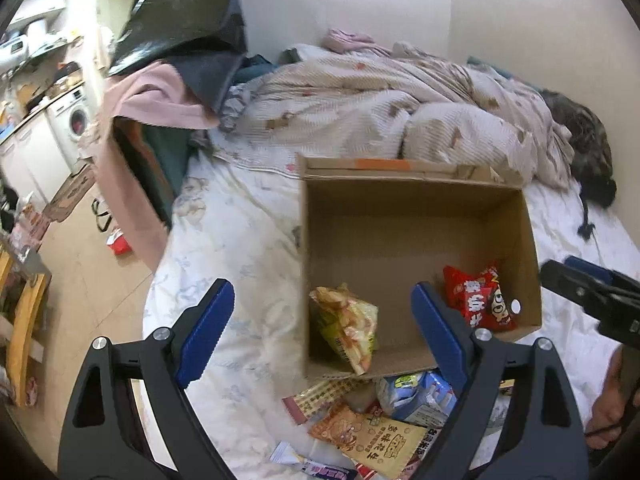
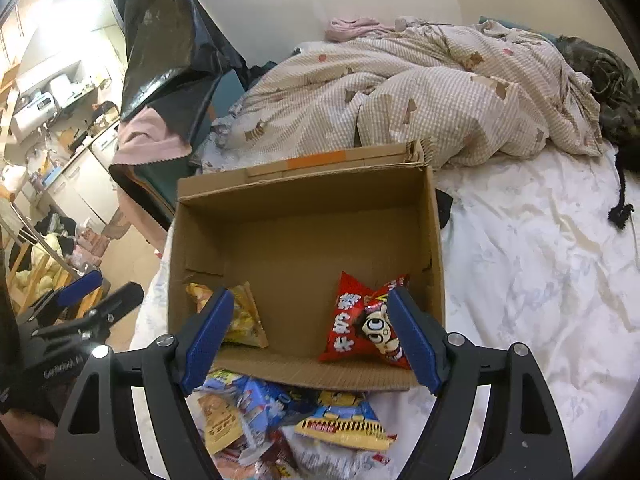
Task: Organize snacks
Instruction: 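Withdraw both grippers from the box toward the snack pile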
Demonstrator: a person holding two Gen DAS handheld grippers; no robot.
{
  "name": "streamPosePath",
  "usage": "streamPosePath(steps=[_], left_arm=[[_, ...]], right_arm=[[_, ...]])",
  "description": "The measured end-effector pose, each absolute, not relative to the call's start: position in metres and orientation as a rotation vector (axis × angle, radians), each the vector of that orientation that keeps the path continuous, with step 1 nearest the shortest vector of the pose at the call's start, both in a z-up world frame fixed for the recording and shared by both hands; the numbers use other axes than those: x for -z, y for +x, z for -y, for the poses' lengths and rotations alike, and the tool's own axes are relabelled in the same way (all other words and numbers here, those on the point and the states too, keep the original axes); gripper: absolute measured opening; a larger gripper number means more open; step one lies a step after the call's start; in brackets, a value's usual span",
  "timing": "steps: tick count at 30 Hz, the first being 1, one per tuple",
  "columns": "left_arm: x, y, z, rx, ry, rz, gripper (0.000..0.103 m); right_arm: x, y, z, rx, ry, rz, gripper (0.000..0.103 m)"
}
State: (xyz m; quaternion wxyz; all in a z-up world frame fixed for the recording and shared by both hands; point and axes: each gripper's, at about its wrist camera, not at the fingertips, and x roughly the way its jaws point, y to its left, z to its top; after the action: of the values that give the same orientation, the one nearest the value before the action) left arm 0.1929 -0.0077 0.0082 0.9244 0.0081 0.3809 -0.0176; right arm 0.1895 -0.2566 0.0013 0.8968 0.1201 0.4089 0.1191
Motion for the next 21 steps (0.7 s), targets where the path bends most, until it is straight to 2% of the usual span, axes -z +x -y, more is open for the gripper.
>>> streamPosePath(steps=[8, 13, 21], left_arm=[[-0.005, 0.161, -0.021, 0.006, -0.084, -0.754, 0.088], [-0.003, 0.15, -0.015, -0.025, 0.035, -0.795, 0.088], [0.008, 0.135, -0.008, 0.02, 0.053, -0.874, 0.088]], right_arm=[[0.001, 0.159, 0.265, -0.214, 0.257, -0.868, 0.081], [0.001, 0.143, 0.264, -0.17, 0.233, -0.884, 0.081], [-0.001, 0.117, 0.276, -0.17, 0.281, -0.861, 0.081]])
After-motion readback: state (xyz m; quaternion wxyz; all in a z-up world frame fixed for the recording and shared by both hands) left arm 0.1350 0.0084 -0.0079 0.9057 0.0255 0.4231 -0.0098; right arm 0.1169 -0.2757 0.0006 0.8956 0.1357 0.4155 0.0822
